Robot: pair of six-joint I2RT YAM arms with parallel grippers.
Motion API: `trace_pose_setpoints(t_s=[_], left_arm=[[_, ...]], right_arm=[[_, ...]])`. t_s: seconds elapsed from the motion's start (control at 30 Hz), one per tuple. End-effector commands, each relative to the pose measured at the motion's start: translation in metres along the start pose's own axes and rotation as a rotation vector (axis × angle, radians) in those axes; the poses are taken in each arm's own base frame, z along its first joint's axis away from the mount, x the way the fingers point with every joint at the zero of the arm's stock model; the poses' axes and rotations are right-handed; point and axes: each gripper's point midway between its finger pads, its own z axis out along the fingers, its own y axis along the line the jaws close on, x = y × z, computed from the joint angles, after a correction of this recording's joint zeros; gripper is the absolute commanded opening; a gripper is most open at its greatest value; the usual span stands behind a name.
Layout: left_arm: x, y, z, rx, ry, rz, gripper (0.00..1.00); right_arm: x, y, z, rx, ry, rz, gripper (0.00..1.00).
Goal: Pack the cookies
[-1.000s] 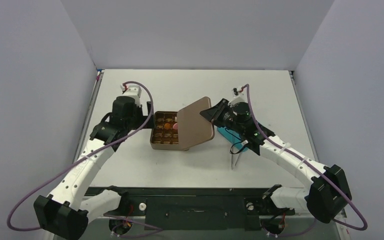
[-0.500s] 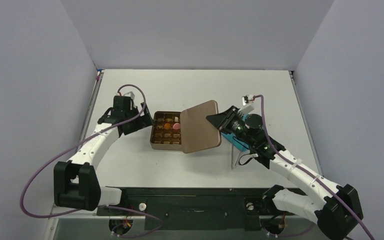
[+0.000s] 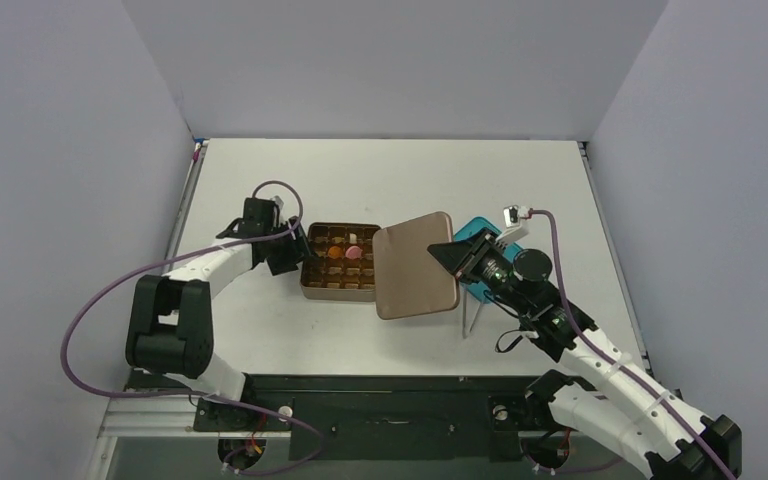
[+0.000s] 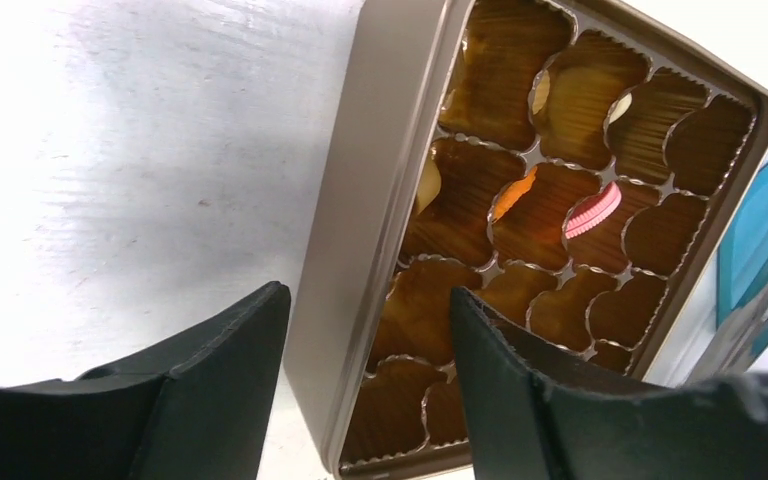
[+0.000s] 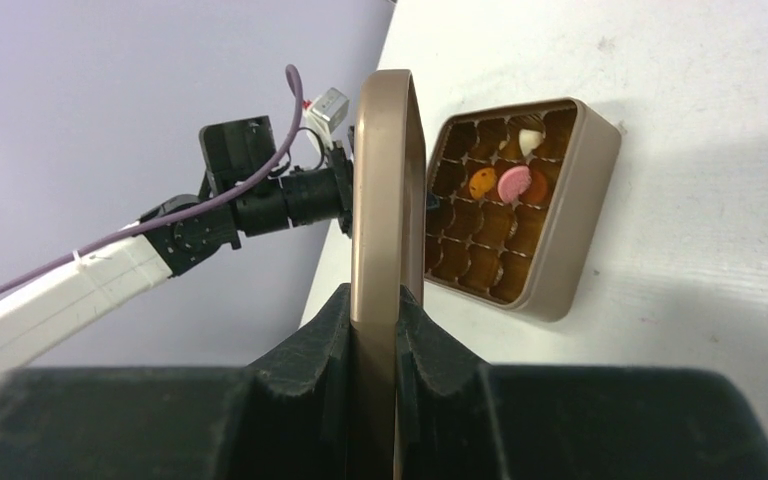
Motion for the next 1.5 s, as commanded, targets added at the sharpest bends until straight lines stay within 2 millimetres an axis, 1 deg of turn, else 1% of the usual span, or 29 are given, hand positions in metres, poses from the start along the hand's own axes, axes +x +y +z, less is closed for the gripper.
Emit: trace_pose_setpoints(t_s=[0.0, 0.07, 0.2, 0.3, 0.4, 0.5, 0.53, 0.73, 0.87, 1.03, 1.07, 1.17, 1.27, 1.3, 1.37, 1.4, 1.43, 1.47], left_arm=[[-0.006, -0.021, 0.007, 0.110, -0.015, 0.009, 0.52], [-0.002, -0.021, 0.010, 0.111, 0.002, 0.012, 0.47], [0.005, -0.024, 0.009, 0.114, 0.010, 0.027, 0.41], [0.009, -0.032, 0.006, 0.104, 0.007, 0.069, 0.40], [0.021, -0.037, 0.005, 0.056, 0.017, 0.130, 0.38], [0.031, -0.042, 0.005, 0.031, 0.014, 0.177, 0.36], [0.033, -0.043, 0.004, 0.028, 0.015, 0.184, 0.35], [0.058, -0.038, 0.007, -0.007, 0.032, 0.238, 0.31], [0.068, -0.037, 0.005, -0.008, 0.033, 0.270, 0.28], [0.080, -0.042, -0.002, 0.006, 0.030, 0.342, 0.23], [0.085, -0.043, -0.003, 0.009, 0.034, 0.367, 0.23], [0.091, -0.047, -0.009, 0.021, 0.029, 0.397, 0.23], [0.098, -0.047, -0.012, 0.030, 0.035, 0.404, 0.23], [0.098, -0.048, -0.015, 0.038, 0.027, 0.403, 0.23], [0.098, -0.048, -0.017, 0.045, 0.017, 0.399, 0.27], [0.098, -0.048, -0.017, 0.046, 0.013, 0.394, 0.36], [0.097, -0.049, -0.019, 0.052, 0.004, 0.390, 0.40], [0.096, -0.050, -0.019, 0.058, -0.002, 0.389, 0.48]], right_arm=[[-0.004, -0.002, -0.006, 0.001, -0.022, -0.011, 0.00], [-0.002, -0.004, -0.008, 0.004, -0.021, -0.013, 0.00], [-0.001, -0.008, -0.013, 0.016, -0.022, -0.019, 0.00], [0.000, -0.009, -0.016, 0.023, -0.019, -0.022, 0.00], [0.001, -0.011, -0.018, 0.031, -0.013, -0.023, 0.00], [-0.001, -0.009, -0.020, 0.026, -0.021, -0.024, 0.00], [0.001, -0.012, -0.022, 0.042, -0.015, -0.024, 0.00], [-0.002, -0.012, -0.030, 0.058, -0.021, -0.036, 0.00], [-0.001, -0.015, -0.033, 0.068, -0.019, -0.037, 0.00], [0.001, -0.017, -0.033, 0.074, -0.013, -0.037, 0.00], [0.001, -0.016, -0.033, 0.074, -0.012, -0.036, 0.00], [0.000, -0.014, -0.032, 0.066, -0.012, -0.034, 0.00], [0.001, -0.011, -0.029, 0.055, -0.008, -0.015, 0.00], [0.001, -0.010, -0.027, 0.045, -0.008, -0.010, 0.00], [0.002, -0.009, -0.023, 0.037, -0.009, 0.017, 0.00], [0.002, -0.009, -0.022, 0.035, -0.011, 0.025, 0.00], [0.002, -0.010, -0.019, 0.032, -0.019, 0.039, 0.00], [0.002, -0.011, -0.018, 0.029, -0.024, 0.046, 0.00]])
